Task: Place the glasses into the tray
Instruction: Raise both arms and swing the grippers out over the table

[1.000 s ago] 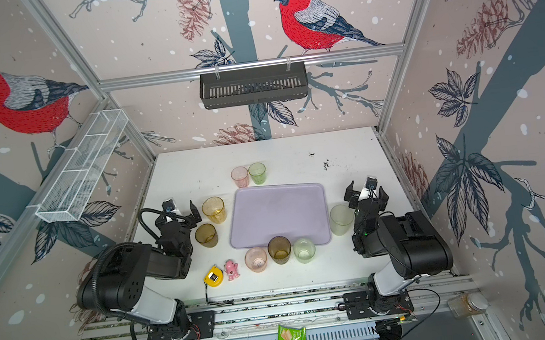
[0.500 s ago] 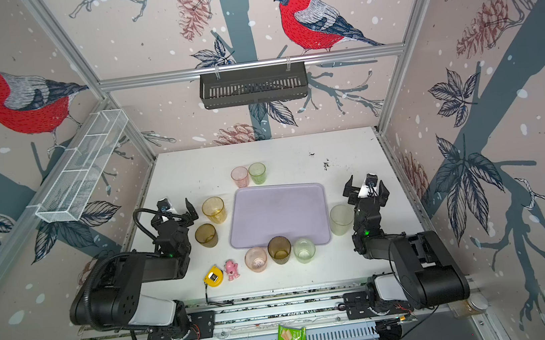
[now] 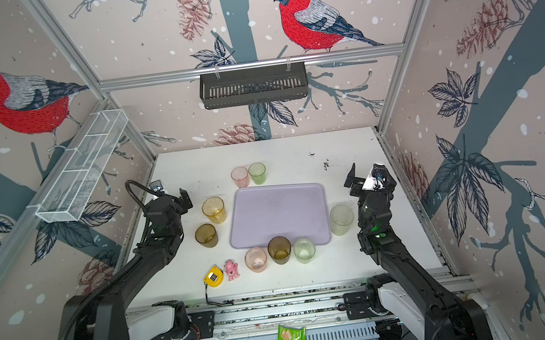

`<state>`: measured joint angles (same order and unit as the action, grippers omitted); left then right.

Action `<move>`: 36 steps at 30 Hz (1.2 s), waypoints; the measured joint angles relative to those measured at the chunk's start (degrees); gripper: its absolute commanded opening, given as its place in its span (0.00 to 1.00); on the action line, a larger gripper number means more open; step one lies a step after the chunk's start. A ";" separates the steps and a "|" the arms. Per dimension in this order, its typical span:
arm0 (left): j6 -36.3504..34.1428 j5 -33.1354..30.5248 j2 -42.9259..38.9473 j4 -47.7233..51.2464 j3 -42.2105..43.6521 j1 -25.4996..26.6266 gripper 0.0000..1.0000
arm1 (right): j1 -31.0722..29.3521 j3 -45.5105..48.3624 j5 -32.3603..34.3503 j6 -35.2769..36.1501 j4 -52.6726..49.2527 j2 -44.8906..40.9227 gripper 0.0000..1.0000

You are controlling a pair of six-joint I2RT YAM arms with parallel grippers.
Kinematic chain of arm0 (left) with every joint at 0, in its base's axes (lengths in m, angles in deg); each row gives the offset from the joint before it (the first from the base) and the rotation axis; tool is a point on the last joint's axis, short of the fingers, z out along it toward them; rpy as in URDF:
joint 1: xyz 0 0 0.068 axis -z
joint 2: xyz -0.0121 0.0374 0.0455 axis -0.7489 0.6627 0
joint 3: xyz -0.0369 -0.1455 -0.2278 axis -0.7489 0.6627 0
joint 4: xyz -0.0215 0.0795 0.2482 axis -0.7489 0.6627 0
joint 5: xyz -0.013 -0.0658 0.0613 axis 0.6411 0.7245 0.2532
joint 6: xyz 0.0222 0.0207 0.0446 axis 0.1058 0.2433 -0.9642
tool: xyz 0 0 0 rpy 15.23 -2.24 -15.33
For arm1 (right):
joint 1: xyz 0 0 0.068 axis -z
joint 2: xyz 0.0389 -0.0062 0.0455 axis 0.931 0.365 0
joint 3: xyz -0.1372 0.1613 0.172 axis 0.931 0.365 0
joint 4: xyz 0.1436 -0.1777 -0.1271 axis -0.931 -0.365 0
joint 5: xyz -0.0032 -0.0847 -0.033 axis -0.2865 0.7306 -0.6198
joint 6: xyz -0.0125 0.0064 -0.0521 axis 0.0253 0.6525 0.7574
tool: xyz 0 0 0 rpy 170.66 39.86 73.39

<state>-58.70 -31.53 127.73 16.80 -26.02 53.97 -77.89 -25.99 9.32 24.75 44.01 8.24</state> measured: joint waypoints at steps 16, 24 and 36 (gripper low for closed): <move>15.65 14.32 -4.33 46.34 -27.80 1.36 0.98 | -1.90 -27.50 -3.28 -4.83 -45.09 -1.99 1.00; 20.24 17.84 -2.56 61.22 -34.40 5.90 0.98 | -4.15 -34.51 -8.15 -7.41 -53.70 2.19 1.00; 25.99 22.14 2.99 73.68 -45.86 14.82 0.98 | -10.32 -51.52 -12.07 -7.17 -65.11 14.14 1.00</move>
<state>-32.71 -9.39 130.73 90.48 -71.88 68.79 -88.21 -77.51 -2.75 17.58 -21.10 22.38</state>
